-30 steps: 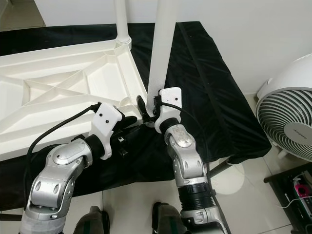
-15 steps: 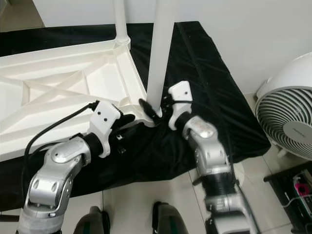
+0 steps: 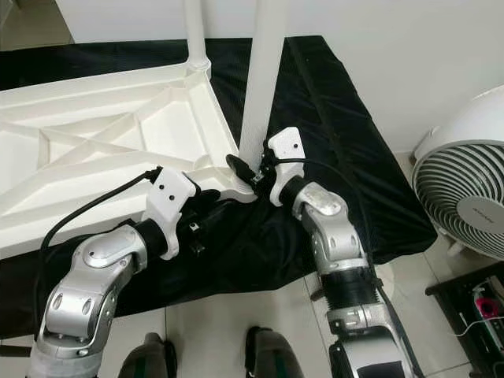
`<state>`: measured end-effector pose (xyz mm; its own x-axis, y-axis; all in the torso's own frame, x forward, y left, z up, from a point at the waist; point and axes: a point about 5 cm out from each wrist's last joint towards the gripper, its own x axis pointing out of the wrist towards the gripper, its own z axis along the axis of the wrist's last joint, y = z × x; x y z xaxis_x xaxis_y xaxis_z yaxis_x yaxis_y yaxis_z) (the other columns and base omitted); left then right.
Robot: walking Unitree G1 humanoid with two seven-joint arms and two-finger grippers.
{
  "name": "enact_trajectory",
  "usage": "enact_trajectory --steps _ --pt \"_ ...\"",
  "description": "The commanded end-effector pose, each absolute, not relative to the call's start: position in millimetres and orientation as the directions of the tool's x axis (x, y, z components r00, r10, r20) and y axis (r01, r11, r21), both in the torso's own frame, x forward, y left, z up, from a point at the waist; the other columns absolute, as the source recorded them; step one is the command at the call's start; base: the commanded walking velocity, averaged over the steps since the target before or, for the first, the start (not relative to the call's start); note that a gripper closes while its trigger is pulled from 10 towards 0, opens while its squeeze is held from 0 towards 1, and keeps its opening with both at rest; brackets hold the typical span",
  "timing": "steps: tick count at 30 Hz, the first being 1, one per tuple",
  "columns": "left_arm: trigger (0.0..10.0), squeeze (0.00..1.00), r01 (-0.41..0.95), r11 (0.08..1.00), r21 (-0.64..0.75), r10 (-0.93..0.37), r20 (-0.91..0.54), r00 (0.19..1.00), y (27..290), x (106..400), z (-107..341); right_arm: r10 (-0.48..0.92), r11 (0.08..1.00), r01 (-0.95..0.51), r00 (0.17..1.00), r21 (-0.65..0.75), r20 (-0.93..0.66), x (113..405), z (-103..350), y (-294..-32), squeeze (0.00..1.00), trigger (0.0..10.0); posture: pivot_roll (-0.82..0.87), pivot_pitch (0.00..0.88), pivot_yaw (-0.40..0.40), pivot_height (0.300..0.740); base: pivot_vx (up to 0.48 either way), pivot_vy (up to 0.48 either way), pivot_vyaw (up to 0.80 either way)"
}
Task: Building children table
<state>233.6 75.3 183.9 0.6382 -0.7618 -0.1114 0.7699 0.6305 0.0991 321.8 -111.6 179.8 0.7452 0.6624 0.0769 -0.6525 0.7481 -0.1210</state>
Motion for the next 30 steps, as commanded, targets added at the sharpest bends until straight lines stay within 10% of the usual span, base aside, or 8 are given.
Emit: enact_trajectory --steps 1,17,19,20,24,25,26,30 --pt "10.0 0.0 0.72 0.687 0.102 -0.711 -0.114 0.694 78 234 183 0.656 0.753 -0.652 0.754 -0.085 0.029 320 168 -113 0.0 0.0 -0.04 0.134 -0.029 0.74 0.0 0.0 0.0" --pt "10.0 0.0 0.736 0.671 0.089 -0.727 -0.116 0.676 74 237 183 0.246 0.968 -0.248 0.968 0.037 0.048 299 167 -87 0.0 0.0 -0.06 0.138 -0.01 0.74 0.0 0.0 0.0" --pt "10.0 0.0 0.737 0.67 0.088 -0.728 -0.112 0.676 73 237 183 0.233 0.972 -0.235 0.971 0.033 0.046 300 169 -90 0.0 5.5 -0.07 0.137 -0.011 0.74 0.0 0.0 0.0" --pt "10.0 0.0 0.737 0.67 0.088 -0.728 -0.112 0.676 73 237 184 0.231 0.972 -0.232 0.972 0.032 0.047 300 169 -92 0.0 10.0 -0.07 0.137 -0.013 0.74 0.0 0.0 0.0" --pt "10.0 0.0 0.736 0.671 0.089 -0.728 -0.112 0.677 74 238 184 0.231 0.972 -0.233 0.972 0.027 0.051 300 171 -95 0.0 10.0 -0.07 0.137 -0.013 0.74 0.0 0.0 0.0" --pt "10.0 0.0 0.736 0.672 0.088 -0.727 -0.111 0.677 74 238 184 0.23 0.972 -0.232 0.971 0.029 0.057 300 172 -99 0.18 10.0 -0.07 0.137 -0.013 0.74 0.0 0.0 0.0" --pt "10.0 0.0 0.736 0.672 0.087 -0.727 -0.111 0.677 74 238 184 0.221 0.974 -0.223 0.974 0.031 0.059 299 173 -100 1.0 10.0 -0.07 0.137 -0.013 0.74 0.0 0.0 0.0" --pt "10.0 0.0 0.734 0.674 0.086 -0.726 -0.111 0.679 74 237 184 0.258 0.965 -0.262 0.963 0.031 0.08 300 177 -105 1.0 10.0 -0.07 0.138 -0.016 0.74 0.0 0.0 0.0"
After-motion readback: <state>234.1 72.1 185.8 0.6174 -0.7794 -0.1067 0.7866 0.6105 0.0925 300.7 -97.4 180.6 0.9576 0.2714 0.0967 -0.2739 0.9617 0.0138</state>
